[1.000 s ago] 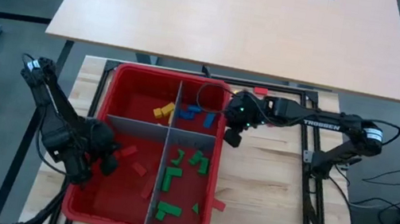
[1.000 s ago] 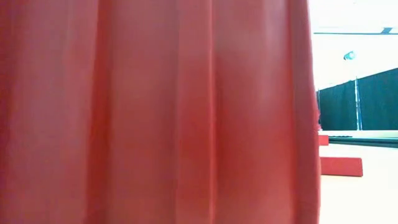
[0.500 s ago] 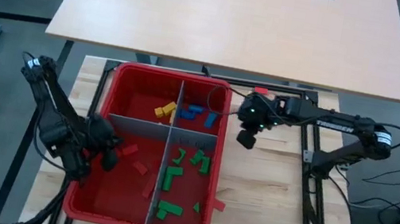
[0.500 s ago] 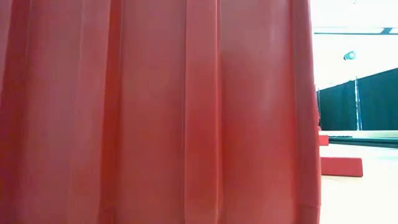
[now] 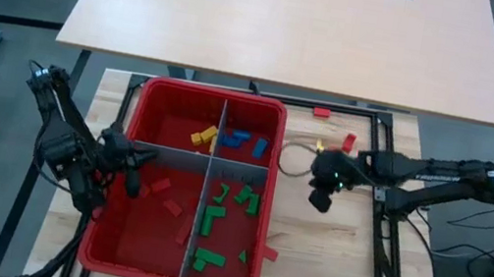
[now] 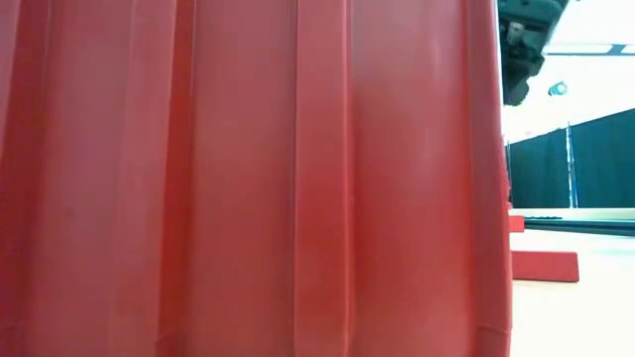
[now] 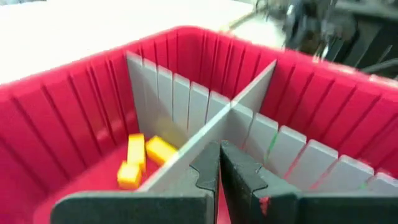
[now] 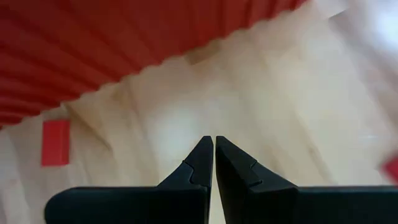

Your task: Sort blocks

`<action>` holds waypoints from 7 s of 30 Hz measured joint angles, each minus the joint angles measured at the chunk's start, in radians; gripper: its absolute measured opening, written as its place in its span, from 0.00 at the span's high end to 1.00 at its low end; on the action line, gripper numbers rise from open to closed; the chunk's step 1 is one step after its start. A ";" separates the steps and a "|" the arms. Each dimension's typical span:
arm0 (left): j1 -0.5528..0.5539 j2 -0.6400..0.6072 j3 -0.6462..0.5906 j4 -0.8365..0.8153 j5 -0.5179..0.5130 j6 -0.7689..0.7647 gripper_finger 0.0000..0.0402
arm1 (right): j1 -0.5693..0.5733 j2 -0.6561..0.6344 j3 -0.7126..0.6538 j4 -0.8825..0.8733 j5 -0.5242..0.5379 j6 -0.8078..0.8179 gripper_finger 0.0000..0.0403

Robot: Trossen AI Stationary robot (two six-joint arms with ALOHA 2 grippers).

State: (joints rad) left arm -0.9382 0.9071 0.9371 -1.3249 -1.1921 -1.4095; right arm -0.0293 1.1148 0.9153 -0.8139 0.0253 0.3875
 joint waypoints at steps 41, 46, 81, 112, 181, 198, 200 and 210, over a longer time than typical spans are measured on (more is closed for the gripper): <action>-0.001 0.010 0.097 0.218 -0.161 0.429 1.00 | 0.477 0.439 -0.314 0.980 0.037 0.341 0.41; 0.000 0.010 0.097 0.218 -0.160 0.429 1.00 | 0.478 0.468 -0.271 0.985 0.029 0.331 0.37; -0.001 0.014 0.096 0.222 -0.152 0.428 1.00 | 0.544 0.701 -0.130 0.928 0.071 0.345 0.37; -0.001 0.014 0.096 0.229 -0.150 0.428 1.00 | 0.542 0.697 -0.125 0.789 0.071 0.296 0.53; -0.001 0.033 0.090 0.279 -0.100 0.462 1.00 | 0.542 -0.061 -0.137 0.143 0.256 0.429 0.74; 0.090 0.253 0.095 0.831 -0.138 0.980 0.87 | 0.504 -0.190 -0.136 0.691 0.266 0.062 0.74; 0.113 0.270 0.095 0.935 -0.082 1.065 0.78 | 0.495 -0.189 -0.136 0.707 0.264 0.044 0.74; 0.311 0.379 0.095 1.531 0.320 1.449 0.26 | 0.480 -0.167 -0.136 0.837 0.255 -0.067 0.74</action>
State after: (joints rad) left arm -0.6276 1.2864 1.0317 0.2063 -0.8724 0.0391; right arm 0.4511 0.9480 0.7795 0.0232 0.2798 0.3204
